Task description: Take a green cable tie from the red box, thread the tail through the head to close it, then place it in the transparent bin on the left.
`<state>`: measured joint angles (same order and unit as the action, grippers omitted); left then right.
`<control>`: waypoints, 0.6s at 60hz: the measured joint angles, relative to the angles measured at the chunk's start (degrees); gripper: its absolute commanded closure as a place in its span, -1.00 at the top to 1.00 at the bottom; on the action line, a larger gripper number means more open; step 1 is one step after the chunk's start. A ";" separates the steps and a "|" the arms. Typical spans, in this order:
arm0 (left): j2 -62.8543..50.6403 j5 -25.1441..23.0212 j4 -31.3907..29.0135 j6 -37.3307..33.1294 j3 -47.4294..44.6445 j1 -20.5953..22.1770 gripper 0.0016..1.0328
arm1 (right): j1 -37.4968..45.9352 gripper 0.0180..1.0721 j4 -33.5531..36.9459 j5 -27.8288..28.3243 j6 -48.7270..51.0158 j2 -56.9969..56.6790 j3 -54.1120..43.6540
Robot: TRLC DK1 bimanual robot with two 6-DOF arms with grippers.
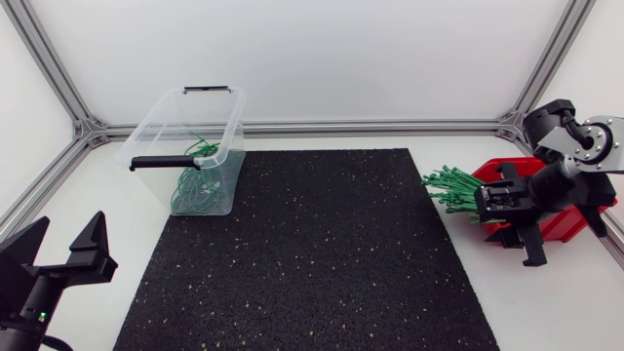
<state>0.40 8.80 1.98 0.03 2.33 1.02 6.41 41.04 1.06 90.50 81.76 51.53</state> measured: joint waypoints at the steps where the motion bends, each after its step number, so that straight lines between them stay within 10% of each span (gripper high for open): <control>1: 0.00 0.00 0.00 0.00 0.00 0.00 0.92 | -0.02 -0.10 -0.17 0.00 0.00 0.11 0.00; 36: -0.02 0.00 0.00 0.00 0.00 0.28 0.92 | -0.37 -0.37 -2.51 -0.24 0.00 3.26 0.15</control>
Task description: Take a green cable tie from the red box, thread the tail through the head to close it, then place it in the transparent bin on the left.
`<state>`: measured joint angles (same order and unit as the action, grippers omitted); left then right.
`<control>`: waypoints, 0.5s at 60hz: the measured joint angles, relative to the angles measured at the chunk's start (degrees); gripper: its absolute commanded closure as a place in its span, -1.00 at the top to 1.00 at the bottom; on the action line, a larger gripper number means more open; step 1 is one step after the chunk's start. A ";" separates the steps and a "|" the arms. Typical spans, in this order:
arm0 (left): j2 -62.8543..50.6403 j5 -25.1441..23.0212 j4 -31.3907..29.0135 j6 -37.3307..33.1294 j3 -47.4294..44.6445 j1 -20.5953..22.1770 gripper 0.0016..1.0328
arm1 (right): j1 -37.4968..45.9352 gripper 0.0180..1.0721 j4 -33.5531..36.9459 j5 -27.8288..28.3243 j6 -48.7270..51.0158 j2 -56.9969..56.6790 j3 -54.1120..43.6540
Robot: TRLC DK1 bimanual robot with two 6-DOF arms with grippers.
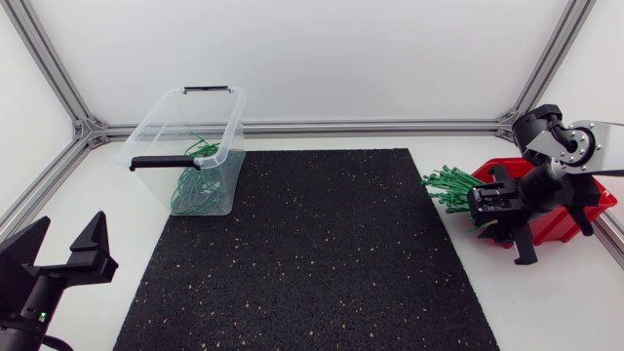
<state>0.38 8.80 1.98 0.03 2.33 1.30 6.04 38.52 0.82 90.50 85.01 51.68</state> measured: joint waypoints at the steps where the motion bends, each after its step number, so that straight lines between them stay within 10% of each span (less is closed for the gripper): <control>1: 0.02 0.00 0.00 0.00 0.00 0.00 0.92 | 0.00 -0.38 0.00 0.00 0.00 -0.02 0.00; 30: 0.02 0.00 0.00 0.00 0.00 0.00 0.92 | 0.00 -0.60 -4.07 -2.67 1.29 -0.02 -0.22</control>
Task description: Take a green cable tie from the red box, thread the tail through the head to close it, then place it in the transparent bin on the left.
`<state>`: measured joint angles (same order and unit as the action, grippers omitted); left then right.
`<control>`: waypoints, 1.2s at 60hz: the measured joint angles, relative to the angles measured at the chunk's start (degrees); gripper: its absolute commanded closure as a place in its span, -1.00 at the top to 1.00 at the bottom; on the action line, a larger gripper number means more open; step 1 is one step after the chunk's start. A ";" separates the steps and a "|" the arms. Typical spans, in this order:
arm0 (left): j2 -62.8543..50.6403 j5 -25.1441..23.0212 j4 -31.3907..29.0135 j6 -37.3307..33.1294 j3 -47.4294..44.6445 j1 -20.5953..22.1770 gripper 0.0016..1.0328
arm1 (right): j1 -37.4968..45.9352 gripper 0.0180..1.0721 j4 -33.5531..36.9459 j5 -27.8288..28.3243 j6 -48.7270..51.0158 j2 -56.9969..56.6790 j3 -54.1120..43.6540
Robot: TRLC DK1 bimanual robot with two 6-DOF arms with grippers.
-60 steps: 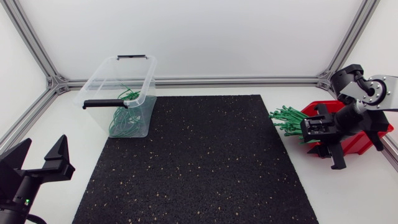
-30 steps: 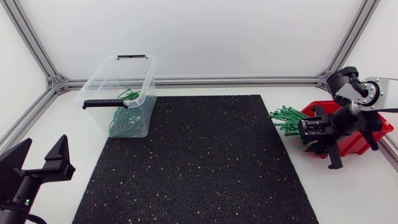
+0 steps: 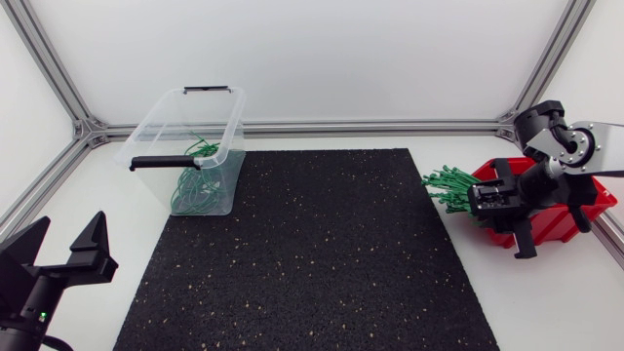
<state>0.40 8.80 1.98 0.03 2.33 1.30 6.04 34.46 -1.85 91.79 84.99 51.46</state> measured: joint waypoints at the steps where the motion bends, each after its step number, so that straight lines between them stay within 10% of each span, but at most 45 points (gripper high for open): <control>1: 0.00 0.00 0.00 0.00 0.00 0.00 0.92 | 0.00 -0.60 -0.02 -0.13 0.00 0.00 -0.07; 44: 0.00 0.00 0.00 0.00 0.00 0.00 0.92 | 0.02 -0.89 7.58 0.33 -0.04 -2.34 1.57; 72: 0.00 0.00 0.00 0.00 0.00 0.00 0.92 | 6.56 -0.89 16.65 14.69 -6.60 -2.67 25.59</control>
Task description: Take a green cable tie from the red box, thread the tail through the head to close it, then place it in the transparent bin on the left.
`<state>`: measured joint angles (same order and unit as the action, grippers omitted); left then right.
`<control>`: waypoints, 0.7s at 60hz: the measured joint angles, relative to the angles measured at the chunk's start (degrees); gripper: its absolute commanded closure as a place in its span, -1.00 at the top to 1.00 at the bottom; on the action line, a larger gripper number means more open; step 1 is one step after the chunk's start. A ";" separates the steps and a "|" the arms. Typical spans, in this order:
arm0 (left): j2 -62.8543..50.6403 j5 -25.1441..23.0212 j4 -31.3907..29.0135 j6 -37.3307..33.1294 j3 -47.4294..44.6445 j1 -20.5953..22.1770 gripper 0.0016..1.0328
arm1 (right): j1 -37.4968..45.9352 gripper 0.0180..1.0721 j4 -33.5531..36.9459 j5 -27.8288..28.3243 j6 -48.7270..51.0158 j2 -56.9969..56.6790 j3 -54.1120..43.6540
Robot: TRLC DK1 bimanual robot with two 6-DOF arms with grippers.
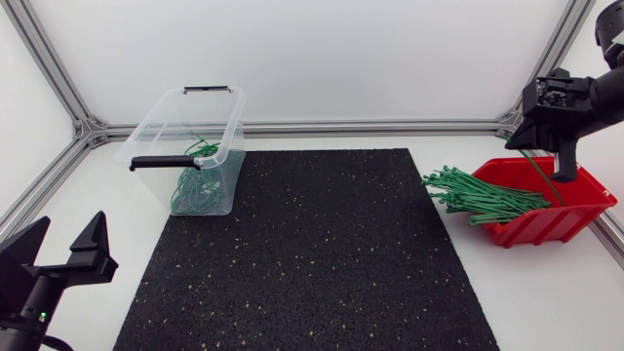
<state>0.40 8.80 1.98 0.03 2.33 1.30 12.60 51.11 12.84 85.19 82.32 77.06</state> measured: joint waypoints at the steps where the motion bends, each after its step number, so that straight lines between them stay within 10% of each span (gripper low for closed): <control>1: 0.00 0.00 0.00 0.00 0.00 0.00 0.92 | 0.48 -0.89 0.17 0.74 -0.35 0.00 1.14; 42: 0.00 0.00 0.00 0.00 0.00 0.00 0.92 | 4.02 -0.89 2.86 8.33 -27.74 -0.57 17.73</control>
<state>0.40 8.80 1.98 0.03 2.33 1.30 16.62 53.98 21.17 57.45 81.76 94.78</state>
